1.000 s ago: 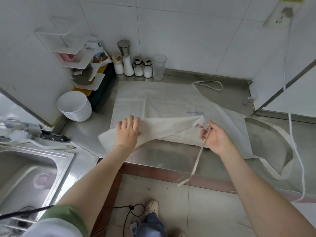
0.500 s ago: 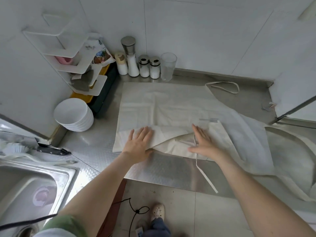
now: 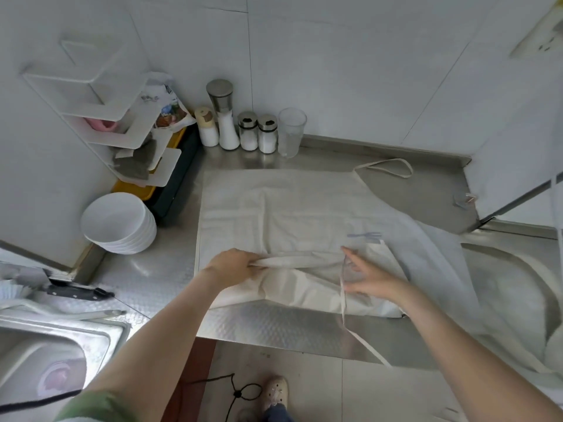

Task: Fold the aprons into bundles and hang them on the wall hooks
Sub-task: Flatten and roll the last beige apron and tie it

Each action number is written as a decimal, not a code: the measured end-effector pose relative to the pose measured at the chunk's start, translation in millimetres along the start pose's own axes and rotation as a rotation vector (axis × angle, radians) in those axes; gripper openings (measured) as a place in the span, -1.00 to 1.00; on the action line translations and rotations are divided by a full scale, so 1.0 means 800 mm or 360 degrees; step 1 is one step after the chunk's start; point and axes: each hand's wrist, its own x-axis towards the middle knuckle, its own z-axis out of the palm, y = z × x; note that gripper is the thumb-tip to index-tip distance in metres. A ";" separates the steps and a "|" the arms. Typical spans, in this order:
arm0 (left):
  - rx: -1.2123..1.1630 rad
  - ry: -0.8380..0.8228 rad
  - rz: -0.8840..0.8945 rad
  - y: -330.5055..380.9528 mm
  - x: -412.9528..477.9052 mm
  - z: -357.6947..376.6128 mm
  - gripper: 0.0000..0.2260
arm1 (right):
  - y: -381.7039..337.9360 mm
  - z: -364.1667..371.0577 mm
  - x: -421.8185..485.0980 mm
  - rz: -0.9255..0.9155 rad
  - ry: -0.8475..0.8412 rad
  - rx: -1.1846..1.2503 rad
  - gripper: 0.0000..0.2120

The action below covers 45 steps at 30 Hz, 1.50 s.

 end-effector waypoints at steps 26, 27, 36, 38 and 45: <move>0.0169 -0.0285 -0.0063 0.111 0.033 0.098 -0.35 | 0.162 -0.017 -0.075 0.0112 0.0976 0.0524 -0.64; 0.0167 -0.0277 -0.0079 0.114 0.032 0.099 -0.34 | 0.160 -0.021 -0.072 0.0151 0.0962 0.0523 -0.65; -0.0001 0.0444 -0.0066 0.106 0.018 0.076 -0.51 | 0.161 -0.045 -0.060 0.0639 0.0724 0.0022 -0.74; -0.0076 0.0554 -0.0218 0.091 0.014 0.072 -0.51 | 0.139 -0.046 -0.051 0.0559 0.0799 -0.0003 -0.74; -0.0096 0.0425 -0.0487 0.037 0.017 0.051 -0.39 | 0.080 -0.049 -0.007 0.0069 0.0772 -0.0286 -0.86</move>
